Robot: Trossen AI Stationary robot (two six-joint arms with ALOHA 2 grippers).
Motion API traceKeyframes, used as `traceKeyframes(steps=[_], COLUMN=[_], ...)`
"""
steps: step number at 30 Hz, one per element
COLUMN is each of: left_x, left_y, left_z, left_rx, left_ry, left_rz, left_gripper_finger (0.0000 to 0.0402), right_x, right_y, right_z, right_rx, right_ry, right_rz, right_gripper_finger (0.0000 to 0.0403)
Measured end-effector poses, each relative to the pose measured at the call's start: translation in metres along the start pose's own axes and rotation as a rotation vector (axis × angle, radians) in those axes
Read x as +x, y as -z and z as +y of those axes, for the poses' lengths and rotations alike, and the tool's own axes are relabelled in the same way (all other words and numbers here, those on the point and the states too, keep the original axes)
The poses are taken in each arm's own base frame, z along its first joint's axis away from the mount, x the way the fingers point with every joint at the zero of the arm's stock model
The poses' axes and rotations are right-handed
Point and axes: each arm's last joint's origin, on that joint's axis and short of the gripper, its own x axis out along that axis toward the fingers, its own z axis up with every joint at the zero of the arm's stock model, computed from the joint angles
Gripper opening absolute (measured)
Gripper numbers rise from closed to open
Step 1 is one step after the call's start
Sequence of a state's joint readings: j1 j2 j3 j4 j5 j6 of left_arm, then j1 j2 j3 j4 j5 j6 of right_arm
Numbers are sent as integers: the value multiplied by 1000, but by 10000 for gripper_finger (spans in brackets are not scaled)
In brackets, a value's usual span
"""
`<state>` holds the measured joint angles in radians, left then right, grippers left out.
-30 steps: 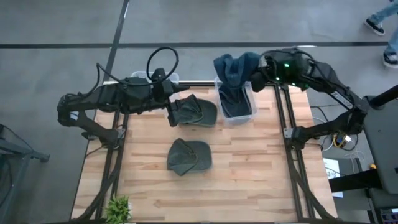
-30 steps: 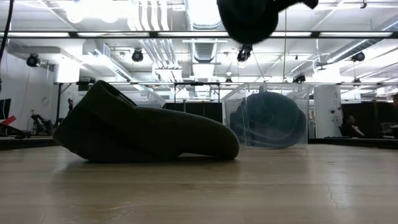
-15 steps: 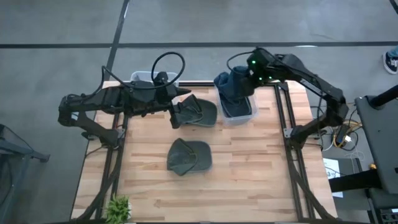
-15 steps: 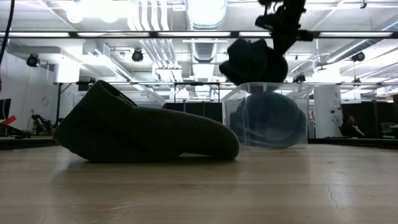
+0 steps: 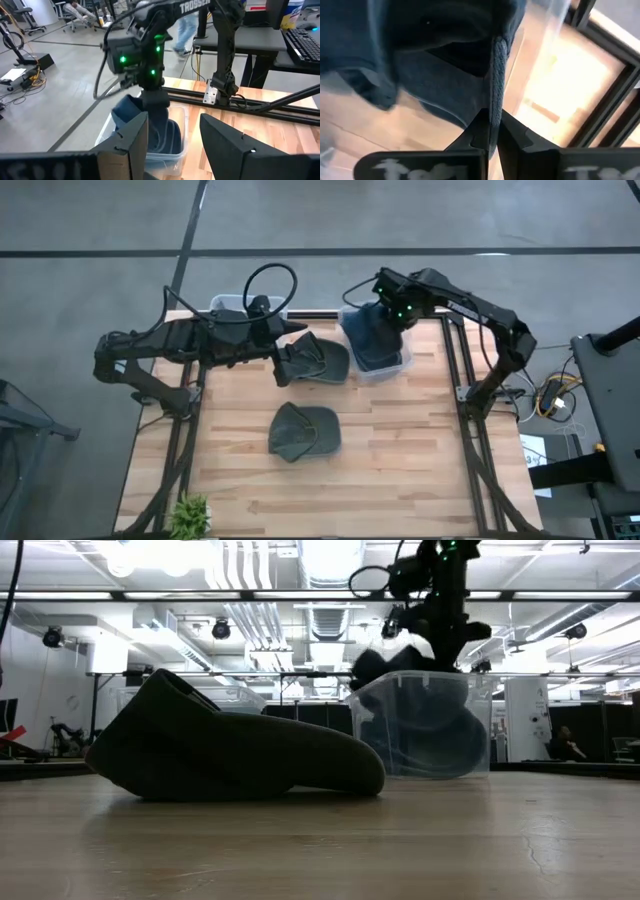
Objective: Pick & Place hat
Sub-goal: Put the blue cap into the right transparent bin
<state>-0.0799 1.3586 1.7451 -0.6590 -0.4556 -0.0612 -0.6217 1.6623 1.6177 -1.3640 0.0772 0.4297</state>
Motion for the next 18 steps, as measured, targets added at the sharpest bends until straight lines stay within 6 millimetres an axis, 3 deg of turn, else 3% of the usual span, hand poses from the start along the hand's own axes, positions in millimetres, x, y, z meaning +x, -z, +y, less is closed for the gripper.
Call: traceKeyframes(steps=[4, 8, 18], left_x=[0, 0, 1], left_y=[0, 0, 1], left_z=[0, 0, 0], left_rx=[0, 0, 3], left_ry=[1, 1, 1], left_rz=[0, 0, 5], left_gripper_finger=[172, 172, 172], right_x=[10, 14, -8], right_y=[-3, -4, 7], right_z=[2, 3, -4], right_rx=[-38, -77, -146], right_ry=[23, 28, -9], right_rz=[45, 54, 14], right_gripper_finger=[27, 68, 210])
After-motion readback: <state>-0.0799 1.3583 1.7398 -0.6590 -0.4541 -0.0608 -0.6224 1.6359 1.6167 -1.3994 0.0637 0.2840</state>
